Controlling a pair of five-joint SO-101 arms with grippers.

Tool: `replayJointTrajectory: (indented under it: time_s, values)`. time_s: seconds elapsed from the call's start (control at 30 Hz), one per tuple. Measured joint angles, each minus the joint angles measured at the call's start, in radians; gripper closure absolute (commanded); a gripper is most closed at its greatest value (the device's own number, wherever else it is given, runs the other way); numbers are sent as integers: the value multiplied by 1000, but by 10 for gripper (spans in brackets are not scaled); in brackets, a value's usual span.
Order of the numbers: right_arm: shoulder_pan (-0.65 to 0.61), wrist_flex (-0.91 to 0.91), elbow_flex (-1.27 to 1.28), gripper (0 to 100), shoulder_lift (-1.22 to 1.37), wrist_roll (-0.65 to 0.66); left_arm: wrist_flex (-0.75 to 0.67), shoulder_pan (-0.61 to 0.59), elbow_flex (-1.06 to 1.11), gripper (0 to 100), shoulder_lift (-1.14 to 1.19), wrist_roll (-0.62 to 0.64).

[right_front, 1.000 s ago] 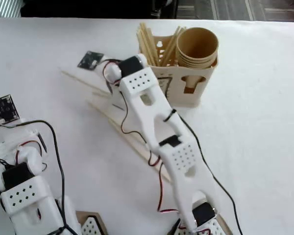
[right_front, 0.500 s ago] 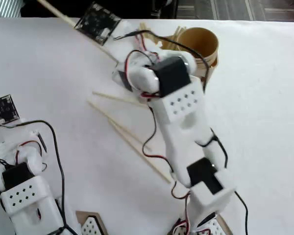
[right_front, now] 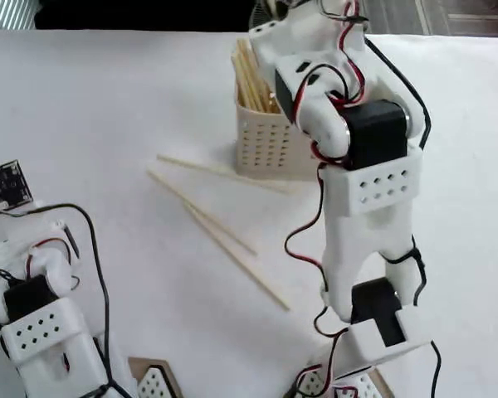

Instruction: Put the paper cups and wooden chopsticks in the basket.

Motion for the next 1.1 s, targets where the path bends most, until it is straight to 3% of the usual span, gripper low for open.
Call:
replayJointTrajectory:
  time_s: [0.37,0.67,0.97,1.1]
  values:
    - [15,-92,298,979,-114,-37,-5,0,0,976,0,0]
    - [32,-488,744,980,-304,-37,-58,0,37,976,0,0]
    - [43,-950,924,980,-123,-37,-58,0,37,976,0,0]
    - [49,-1057,1007,980,-52,-60,-60,0,37,976,0,0]
